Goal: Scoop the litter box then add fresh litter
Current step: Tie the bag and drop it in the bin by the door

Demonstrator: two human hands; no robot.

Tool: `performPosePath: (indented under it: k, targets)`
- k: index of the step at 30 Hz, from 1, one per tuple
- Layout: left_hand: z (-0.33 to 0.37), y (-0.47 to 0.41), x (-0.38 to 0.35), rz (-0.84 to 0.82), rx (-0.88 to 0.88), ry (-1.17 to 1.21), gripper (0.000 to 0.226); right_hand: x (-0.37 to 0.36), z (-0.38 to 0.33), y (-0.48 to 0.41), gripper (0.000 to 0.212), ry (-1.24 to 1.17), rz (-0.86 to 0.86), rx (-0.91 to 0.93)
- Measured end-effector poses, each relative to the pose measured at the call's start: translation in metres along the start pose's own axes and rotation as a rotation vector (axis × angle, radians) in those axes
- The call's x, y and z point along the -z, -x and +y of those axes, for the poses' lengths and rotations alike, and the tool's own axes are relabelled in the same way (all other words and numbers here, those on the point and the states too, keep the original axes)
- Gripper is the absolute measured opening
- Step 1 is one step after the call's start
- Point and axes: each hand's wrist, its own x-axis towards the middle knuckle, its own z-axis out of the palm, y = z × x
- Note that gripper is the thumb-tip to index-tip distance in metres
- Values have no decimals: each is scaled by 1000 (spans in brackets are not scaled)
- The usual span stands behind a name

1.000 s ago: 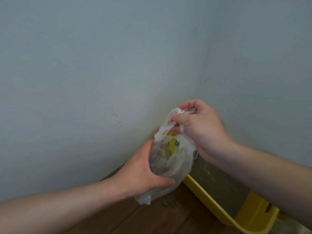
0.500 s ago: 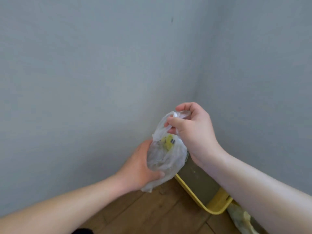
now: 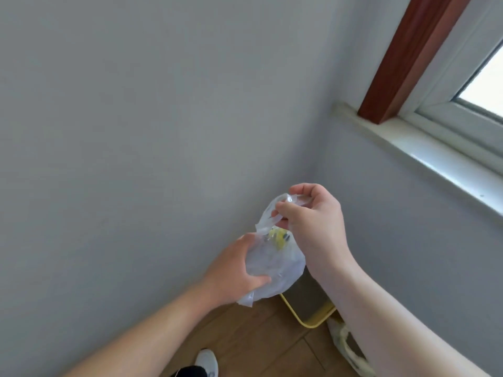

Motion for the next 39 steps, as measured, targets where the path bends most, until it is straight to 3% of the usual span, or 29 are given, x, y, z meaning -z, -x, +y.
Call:
performPosePath:
  k: [7, 16, 26, 39]
  targets:
    - [73, 50, 44, 117, 27, -29, 67, 34, -79, 45, 27, 59, -136, 40]
    - [96, 132, 57, 367, 221, 59, 70, 19, -117, 109, 30, 138, -512, 146]
    - [58, 295, 79, 720, 498, 173, 61, -81, -122, 229, 26, 224, -991, 219]
    - [-15, 513, 130, 1046, 799, 217, 51, -229, -123, 420, 30, 370, -1369, 421]
